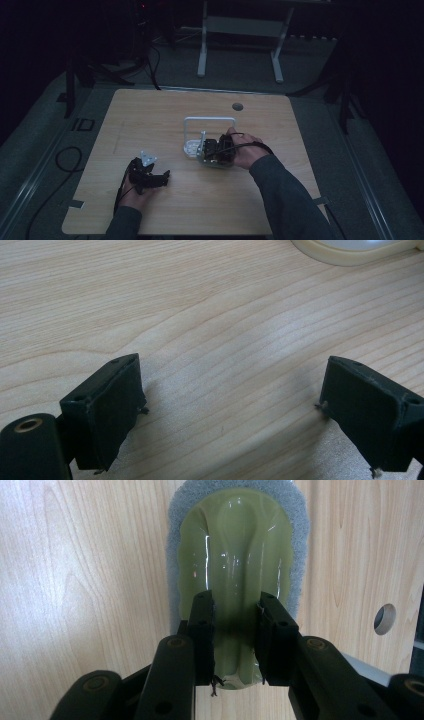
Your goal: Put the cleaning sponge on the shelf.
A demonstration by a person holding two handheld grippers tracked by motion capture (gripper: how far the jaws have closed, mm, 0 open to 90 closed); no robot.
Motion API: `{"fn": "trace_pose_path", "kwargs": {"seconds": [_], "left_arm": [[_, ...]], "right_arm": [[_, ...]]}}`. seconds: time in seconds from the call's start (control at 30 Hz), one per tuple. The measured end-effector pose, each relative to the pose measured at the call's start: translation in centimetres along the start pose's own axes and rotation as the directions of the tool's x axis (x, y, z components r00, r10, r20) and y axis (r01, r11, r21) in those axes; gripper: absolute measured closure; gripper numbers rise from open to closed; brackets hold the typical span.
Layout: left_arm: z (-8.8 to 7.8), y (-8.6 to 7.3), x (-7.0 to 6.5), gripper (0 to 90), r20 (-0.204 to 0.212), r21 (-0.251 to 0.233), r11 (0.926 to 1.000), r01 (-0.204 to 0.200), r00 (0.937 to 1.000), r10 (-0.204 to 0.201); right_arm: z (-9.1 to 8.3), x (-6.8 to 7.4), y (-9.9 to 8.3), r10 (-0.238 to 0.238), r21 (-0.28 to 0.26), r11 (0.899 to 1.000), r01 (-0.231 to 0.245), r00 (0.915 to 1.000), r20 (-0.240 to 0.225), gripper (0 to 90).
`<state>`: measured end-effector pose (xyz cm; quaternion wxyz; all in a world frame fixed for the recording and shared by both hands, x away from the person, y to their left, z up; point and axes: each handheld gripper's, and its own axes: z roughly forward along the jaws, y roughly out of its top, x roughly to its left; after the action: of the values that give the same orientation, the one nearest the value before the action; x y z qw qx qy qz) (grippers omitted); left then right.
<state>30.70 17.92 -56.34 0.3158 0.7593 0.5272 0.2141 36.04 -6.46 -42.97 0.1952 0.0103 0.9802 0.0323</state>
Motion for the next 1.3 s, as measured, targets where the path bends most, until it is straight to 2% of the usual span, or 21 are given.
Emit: {"fn": "trace_pose_path", "kwargs": {"seconds": [0.33,0.5,1.3], "left_arm": [[0.0,0.0,0.0,10.4,0.001,-0.001,1.0000,0.001,1.0000,-0.001],[0.0,0.0,0.0,10.4,0.000,-0.002,1.0000,0.001,1.0000,-0.001],[0.0,0.0,0.0,10.4,0.002,-0.001,1.0000,-0.001,1.0000,0.001]], "right_arm": [[0.0,-0.2,0.6,-0.002,-0.001,1.000,0.002,0.9996,0.027,71.9],[0.0,-0.3,0.9,-0.018,0.006,1.000,0.018,0.9987,0.047,71.9],[0.7,-0.8,1.8,-0.046,0.010,0.999,0.045,0.9944,0.095,72.0]]}}
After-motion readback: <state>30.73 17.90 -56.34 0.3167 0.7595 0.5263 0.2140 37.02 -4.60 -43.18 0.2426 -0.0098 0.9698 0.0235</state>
